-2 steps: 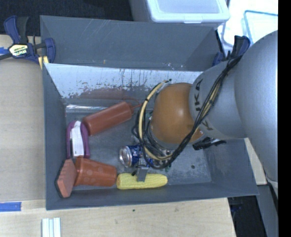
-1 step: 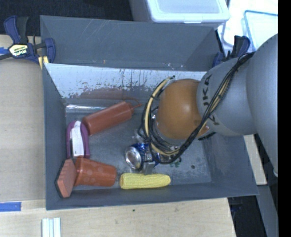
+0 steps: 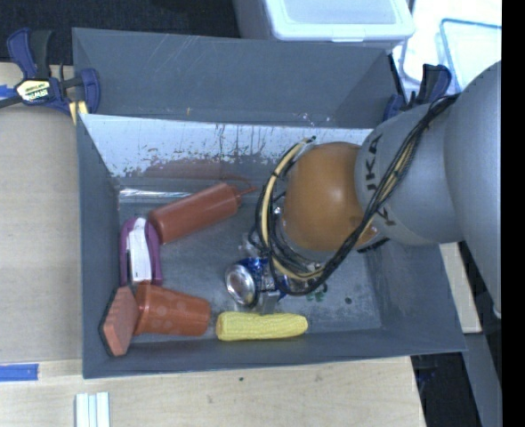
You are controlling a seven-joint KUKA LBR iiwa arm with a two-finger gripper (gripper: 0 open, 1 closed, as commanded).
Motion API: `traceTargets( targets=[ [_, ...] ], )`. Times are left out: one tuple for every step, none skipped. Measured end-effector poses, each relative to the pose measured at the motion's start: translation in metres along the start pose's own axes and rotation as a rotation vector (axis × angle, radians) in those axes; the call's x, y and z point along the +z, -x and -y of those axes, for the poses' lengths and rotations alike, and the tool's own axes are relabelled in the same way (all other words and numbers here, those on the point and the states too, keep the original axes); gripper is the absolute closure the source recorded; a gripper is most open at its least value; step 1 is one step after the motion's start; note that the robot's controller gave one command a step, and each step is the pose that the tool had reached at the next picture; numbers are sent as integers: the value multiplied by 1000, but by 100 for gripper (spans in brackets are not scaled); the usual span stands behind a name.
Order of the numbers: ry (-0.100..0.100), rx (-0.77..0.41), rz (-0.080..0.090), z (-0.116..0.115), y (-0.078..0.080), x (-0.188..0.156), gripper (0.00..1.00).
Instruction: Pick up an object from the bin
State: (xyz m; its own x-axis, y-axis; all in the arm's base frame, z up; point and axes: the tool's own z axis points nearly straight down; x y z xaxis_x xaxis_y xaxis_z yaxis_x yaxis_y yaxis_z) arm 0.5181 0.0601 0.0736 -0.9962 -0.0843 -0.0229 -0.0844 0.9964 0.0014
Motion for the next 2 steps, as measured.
traceTargets(
  targets=[
    [0,1,-6,0,-2,-16,100],
    [-1,1,-5,0,-1,-57,100]
  ],
)
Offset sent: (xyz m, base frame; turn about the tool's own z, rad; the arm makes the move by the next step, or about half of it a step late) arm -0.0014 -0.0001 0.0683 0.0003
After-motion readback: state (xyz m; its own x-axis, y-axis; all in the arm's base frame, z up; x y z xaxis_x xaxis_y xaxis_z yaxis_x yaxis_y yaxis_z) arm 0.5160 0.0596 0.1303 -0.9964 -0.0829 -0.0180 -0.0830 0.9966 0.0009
